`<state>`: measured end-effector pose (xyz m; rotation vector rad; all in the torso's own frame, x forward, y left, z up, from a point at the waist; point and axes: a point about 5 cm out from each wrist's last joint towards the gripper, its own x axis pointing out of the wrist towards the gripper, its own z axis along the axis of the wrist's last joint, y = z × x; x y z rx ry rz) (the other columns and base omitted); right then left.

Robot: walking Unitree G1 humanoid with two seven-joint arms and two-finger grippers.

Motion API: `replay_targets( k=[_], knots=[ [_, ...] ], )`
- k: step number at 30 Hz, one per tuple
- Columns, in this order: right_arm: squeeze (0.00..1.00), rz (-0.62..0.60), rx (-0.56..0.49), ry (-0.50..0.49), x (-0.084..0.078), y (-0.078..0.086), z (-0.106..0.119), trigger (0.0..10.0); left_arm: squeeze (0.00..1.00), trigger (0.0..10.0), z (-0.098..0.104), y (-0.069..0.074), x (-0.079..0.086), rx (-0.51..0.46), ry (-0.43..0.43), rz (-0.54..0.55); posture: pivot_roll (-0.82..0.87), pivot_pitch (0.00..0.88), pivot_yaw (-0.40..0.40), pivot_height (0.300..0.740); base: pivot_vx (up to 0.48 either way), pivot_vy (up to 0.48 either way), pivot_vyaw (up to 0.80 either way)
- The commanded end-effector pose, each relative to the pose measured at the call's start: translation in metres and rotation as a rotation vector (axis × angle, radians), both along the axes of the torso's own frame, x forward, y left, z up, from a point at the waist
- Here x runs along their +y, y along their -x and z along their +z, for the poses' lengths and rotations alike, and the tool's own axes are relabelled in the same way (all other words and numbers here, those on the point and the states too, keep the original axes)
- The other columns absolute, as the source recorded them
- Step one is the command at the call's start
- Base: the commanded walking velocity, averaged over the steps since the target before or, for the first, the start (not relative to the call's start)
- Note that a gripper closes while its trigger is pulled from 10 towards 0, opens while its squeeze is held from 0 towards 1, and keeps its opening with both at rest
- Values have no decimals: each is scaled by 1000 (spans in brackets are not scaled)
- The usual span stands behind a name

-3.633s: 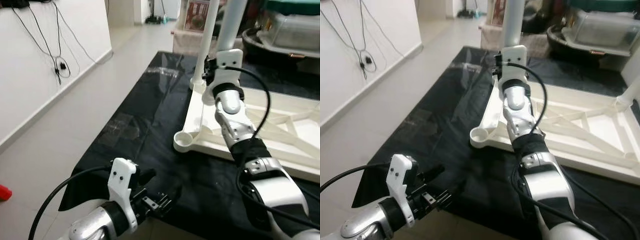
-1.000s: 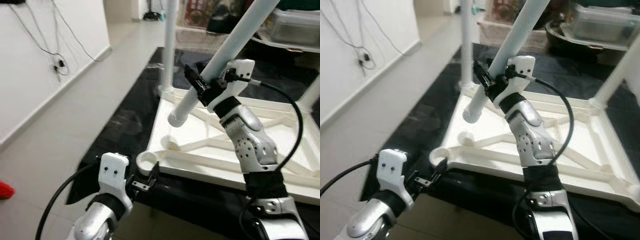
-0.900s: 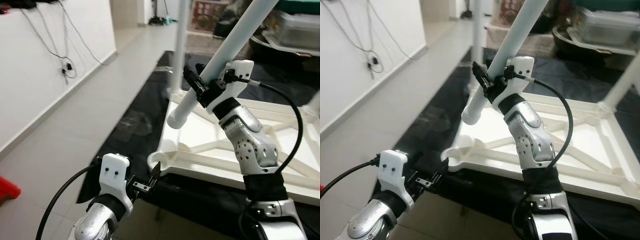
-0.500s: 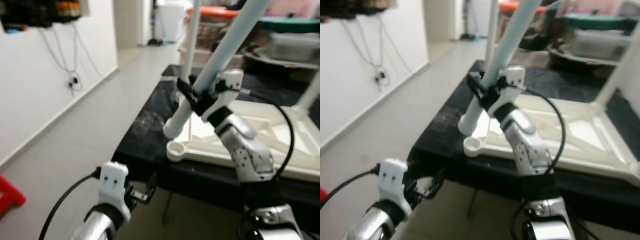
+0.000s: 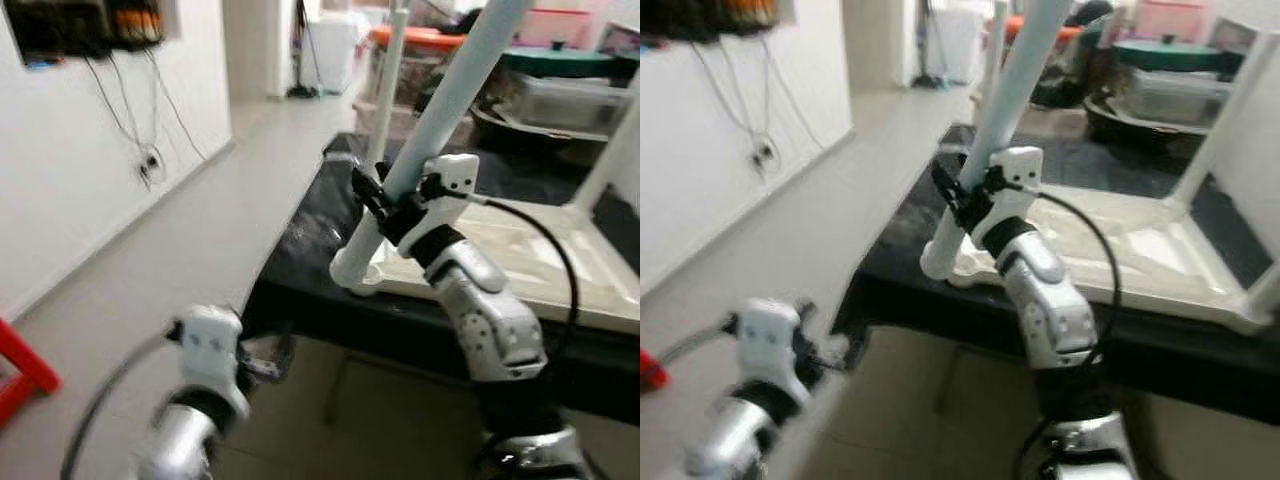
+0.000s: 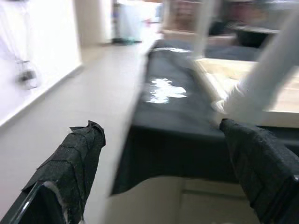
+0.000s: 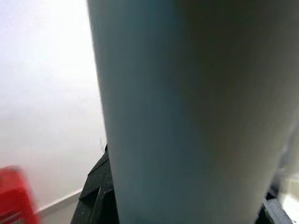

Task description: Building children table

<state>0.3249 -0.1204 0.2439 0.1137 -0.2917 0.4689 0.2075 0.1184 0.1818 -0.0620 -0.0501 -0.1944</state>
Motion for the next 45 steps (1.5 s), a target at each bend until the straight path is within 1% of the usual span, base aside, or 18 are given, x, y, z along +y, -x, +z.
replay_targets(
  k=[1,3,6,8,18,19,21,24,29,39,45],
  knots=[
    [0,3,-17,1,5,4,3,10000,0,10000,0,-2,0,-4,-4,12,106,98,-66,740,0,0,0],
    [0,9,-18,-2,7,6,3,10000,0,10000,3,-4,1,-18,3,22,107,95,-67,740,0,0,0],
    [0,12,-22,-5,9,5,5,10000,0,10000,8,-9,3,-45,-16,39,108,94,-71,740,335,0,0],
    [0,11,-23,-4,9,4,6,10000,0,10000,9,-9,3,-51,-13,29,108,94,-71,740,368,0,0],
    [0,-15,-47,-22,7,2,13,10000,0,10000,13,-12,6,-67,-31,57,114,91,-67,740,393,0,0],
    [0,-18,-56,-29,7,1,16,10000,0,10000,14,-13,6,-72,-43,58,114,90,-69,740,394,0,0],
    [0,-21,-62,-54,5,0,21,10000,0,10000,13,-14,7,-62,-37,63,116,91,-68,740,371,0,0],
    [0,-23,-63,-64,5,0,23,10000,0,10000,13,-14,7,-57,-32,65,116,91,-68,740,371,0,0],
    [0,-62,-130,-128,-2,-7,45,10000,0,10000,19,-19,13,-84,-37,96,119,81,-69,740,180,0,0],
    [0,-69,-122,-116,-2,-9,43,10000,0,10000,20,-22,17,-87,-42,114,121,75,-66,740,0,0,0],
    [0,-66,-100,-106,-3,-11,38,10000,0,10000,19,-20,14,-82,-29,99,116,75,-65,740,0,0,0]
  ],
)
